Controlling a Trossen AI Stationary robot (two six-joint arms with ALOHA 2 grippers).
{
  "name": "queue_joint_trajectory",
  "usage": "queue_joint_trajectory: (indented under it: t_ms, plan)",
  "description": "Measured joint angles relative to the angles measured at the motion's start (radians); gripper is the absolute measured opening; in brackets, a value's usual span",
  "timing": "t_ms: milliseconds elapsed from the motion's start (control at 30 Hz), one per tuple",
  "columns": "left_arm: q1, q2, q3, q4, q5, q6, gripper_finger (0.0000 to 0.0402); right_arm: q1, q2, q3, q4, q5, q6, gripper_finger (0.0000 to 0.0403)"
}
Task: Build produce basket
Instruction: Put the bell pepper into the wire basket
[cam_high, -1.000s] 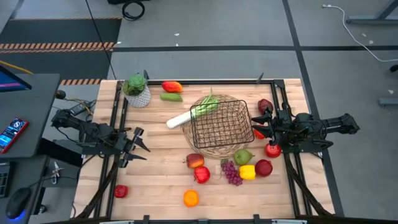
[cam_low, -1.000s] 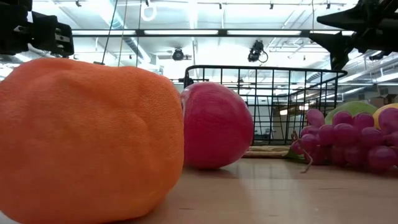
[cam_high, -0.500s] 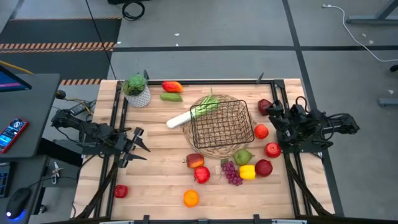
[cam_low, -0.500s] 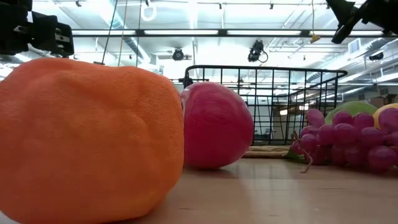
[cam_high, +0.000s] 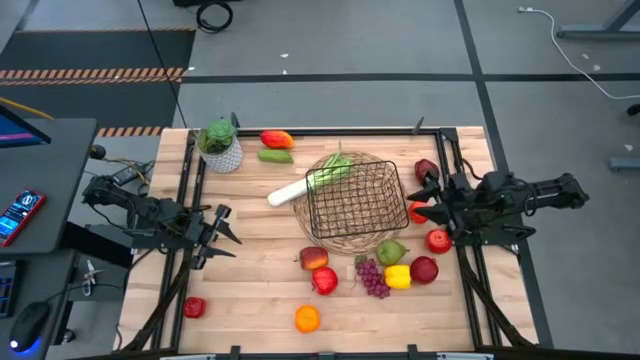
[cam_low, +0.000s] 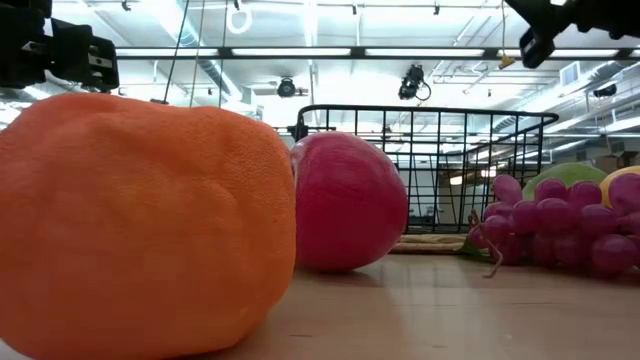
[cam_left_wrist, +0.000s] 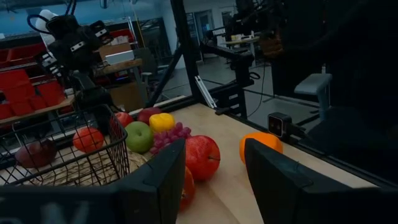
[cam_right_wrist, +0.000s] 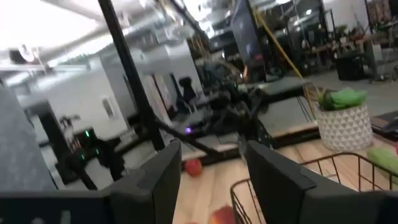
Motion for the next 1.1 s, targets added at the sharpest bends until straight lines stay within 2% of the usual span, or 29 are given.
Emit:
queue_joint_trajectory:
  t_ms: [167, 367, 600, 700, 900, 1100]
  plan:
    - [0.0, 0.0, 0.0, 0.0, 0.0, 0.0, 0.0172, 0.024, 0.111, 0.044, -0.007, -0.022, -0.031, 0.0187]
    - [0.0, 0.0, 0.0, 0.0, 0.0, 0.0, 0.0172, 0.057, 0.26, 0.097, -0.006, -0.001, -0.062, 0.0187]
    - [0.0, 0.0, 0.0, 0.0, 0.0, 0.0, 0.0172, 0.124, 0.487, 0.235, -0.011, 0.026, -0.107, 0.0187]
    - [0.0, 0.0, 0.0, 0.0, 0.0, 0.0, 0.0172, 0.169, 0.569, 0.313, -0.093, 0.054, -0.109, 0.0187]
    - [0.0, 0.0, 0.0, 0.0, 0.0, 0.0, 0.0172, 0.264, 0.686, 0.469, -0.305, 0.195, -0.071, 0.0187]
    - [0.0, 0.0, 0.0, 0.001, 0.0, 0.0, 0.0172, 0.308, 0.754, 0.617, -0.609, 0.229, 0.114, 0.0187]
